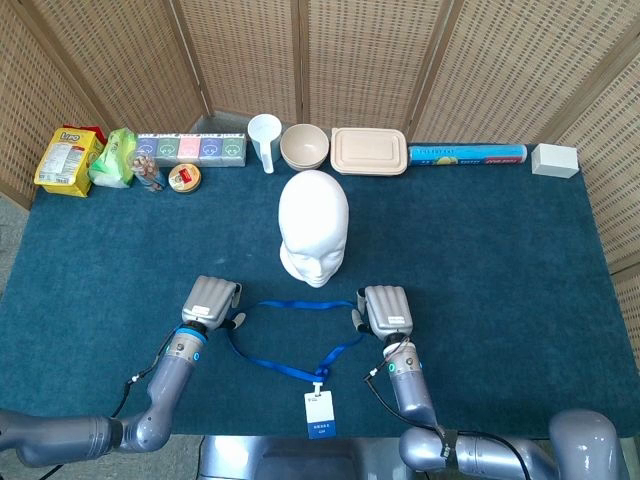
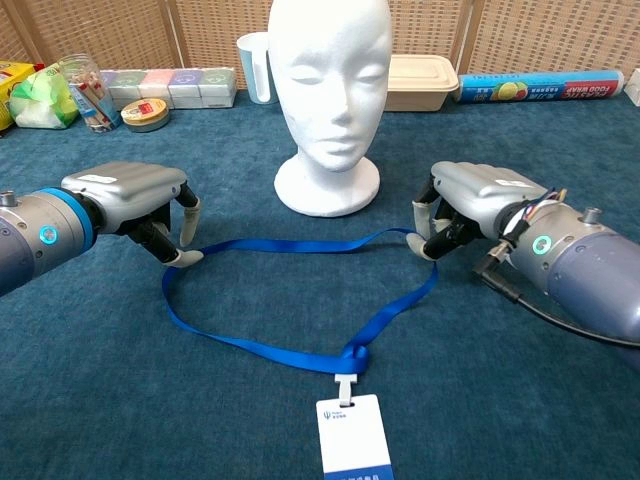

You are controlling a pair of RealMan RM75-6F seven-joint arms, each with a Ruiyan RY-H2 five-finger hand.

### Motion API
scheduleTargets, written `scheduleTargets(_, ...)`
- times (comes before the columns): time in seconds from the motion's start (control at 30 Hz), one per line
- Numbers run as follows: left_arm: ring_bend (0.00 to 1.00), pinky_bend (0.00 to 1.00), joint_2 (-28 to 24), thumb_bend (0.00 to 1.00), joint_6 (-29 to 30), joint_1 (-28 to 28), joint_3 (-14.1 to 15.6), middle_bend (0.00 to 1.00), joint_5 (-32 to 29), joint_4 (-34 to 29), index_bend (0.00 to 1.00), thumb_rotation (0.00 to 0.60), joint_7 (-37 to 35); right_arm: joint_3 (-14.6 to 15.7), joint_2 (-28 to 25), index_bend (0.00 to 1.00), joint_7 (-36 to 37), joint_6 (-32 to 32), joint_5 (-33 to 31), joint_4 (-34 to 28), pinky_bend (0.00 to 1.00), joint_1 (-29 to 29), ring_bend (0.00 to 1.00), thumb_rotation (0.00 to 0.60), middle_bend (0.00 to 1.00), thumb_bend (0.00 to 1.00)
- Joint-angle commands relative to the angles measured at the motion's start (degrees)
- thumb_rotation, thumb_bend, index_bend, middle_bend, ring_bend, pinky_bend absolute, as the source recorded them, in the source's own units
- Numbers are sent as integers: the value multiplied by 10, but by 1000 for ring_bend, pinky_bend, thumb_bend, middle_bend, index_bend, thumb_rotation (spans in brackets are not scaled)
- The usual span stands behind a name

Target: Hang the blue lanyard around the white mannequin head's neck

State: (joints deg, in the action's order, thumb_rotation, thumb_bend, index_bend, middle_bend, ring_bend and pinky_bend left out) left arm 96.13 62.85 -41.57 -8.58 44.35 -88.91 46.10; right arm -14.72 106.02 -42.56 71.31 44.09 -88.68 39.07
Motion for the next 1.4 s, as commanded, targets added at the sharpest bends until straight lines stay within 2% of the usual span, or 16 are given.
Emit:
scheduleTargets(0.03,1000,1000,1,300,-2,-3,0,1000,-4,6,559,466,-1,0,1,624,0,-1,-1,1,1000,1,1000,498,858,500)
scheduleTargets(0.43,1000,1000,17,300,-11,-16,-1,1000,-20,33,559,465,-3,0,6,625,-1,-4,-7,6,1000,3,1000,497,859,500)
scheduleTargets(0.87,1000,1000,32,321,-8,-18,-2,1000,-28,54,669,511,-13,0,7,627,-3,-2,-10,9,1000,3,1000,496,860,500)
scheduleTargets(1.4,1000,1000,39,339,-7,-18,-6,1000,-29,61,708,530,-32,1,7,629,-7,3,-12,7,1000,3,1000,497,861,500)
